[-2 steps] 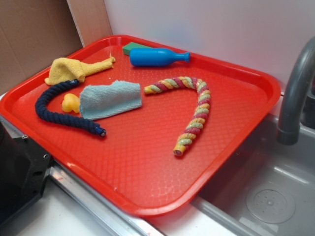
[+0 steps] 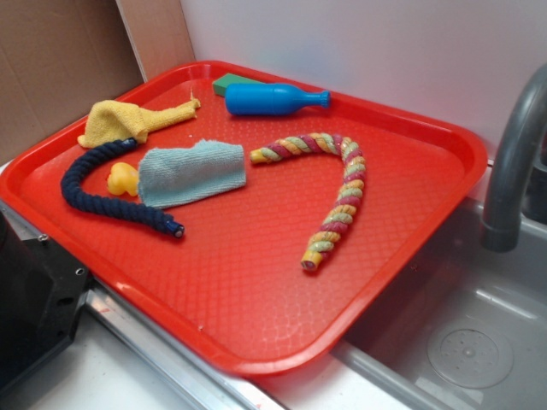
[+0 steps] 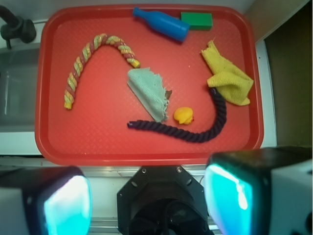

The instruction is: Grab the multicolored rope.

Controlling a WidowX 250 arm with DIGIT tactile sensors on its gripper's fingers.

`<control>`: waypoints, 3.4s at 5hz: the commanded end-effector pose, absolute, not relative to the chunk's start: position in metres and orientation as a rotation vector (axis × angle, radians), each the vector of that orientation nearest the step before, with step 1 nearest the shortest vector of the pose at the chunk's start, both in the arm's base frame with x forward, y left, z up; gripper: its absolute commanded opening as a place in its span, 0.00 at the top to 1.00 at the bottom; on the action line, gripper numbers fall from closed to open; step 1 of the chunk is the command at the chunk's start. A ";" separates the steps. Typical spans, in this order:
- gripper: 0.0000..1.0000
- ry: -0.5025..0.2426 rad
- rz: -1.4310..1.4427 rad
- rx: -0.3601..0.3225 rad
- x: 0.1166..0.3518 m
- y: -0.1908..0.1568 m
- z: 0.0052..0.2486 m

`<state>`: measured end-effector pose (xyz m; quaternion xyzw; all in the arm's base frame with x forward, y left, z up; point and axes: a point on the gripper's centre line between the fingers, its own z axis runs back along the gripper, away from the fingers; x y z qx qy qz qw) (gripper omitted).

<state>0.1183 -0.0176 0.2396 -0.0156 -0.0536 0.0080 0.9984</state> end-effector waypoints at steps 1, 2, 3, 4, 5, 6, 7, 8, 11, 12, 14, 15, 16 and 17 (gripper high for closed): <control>0.00 -0.253 -0.473 0.089 0.222 -0.035 0.171; 0.00 -0.266 -0.703 0.067 0.267 -0.049 0.138; 0.00 -0.240 -0.739 0.028 0.315 -0.047 0.113; 0.00 -0.179 -0.704 0.010 0.350 -0.043 0.087; 0.00 -0.194 -0.745 -0.008 0.340 -0.047 0.064; 0.00 -0.237 -0.769 0.034 0.308 -0.049 0.066; 0.00 -0.215 -0.735 0.067 0.295 -0.047 0.071; 0.00 -0.164 -0.721 0.053 0.300 -0.047 0.061; 1.00 -0.033 -0.654 0.025 0.318 -0.050 0.020; 1.00 -0.037 -0.628 0.040 0.314 -0.045 0.032; 1.00 -0.022 -0.545 0.121 0.296 -0.035 0.069; 1.00 -0.072 -0.438 0.156 0.262 -0.023 0.118; 1.00 -0.045 -0.189 0.147 0.213 -0.001 0.169; 1.00 0.004 0.060 0.093 0.176 0.003 0.211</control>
